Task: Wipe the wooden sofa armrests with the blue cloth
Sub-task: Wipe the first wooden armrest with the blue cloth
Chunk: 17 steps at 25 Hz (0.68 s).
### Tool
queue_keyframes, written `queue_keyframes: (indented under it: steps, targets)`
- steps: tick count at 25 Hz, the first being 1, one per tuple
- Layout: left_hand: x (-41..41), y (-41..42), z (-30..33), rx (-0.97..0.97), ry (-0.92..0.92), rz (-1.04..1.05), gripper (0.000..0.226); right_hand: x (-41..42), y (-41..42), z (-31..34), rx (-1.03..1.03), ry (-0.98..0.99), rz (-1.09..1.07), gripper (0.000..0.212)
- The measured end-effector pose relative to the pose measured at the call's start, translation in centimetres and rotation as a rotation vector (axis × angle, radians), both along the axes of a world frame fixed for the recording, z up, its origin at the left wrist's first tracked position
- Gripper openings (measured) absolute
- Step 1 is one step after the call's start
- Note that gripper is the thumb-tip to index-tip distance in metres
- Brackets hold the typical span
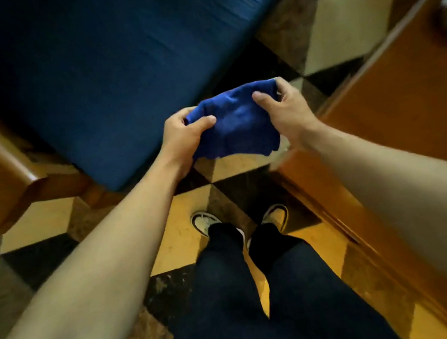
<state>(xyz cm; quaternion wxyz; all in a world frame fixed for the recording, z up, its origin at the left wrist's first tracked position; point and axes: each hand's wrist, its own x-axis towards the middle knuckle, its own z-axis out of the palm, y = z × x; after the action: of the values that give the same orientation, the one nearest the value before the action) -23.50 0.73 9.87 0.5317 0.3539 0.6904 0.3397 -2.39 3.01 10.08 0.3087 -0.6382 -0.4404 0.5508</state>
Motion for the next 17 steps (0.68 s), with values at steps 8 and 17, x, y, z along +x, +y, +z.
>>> queue_keyframes:
  steps: [8, 17]
  targets:
    - [-20.5, -7.4, 4.0, 0.049, 0.152, 0.444, 0.012, -24.8, 1.6, 3.4, 0.039, -0.134, 0.418, 0.017]
    - [-34.3, -15.4, 2.7, -0.228, 0.174, 0.681, 0.016, -42.5, -2.8, 0.4, -0.143, -0.196, 0.744, 0.024]
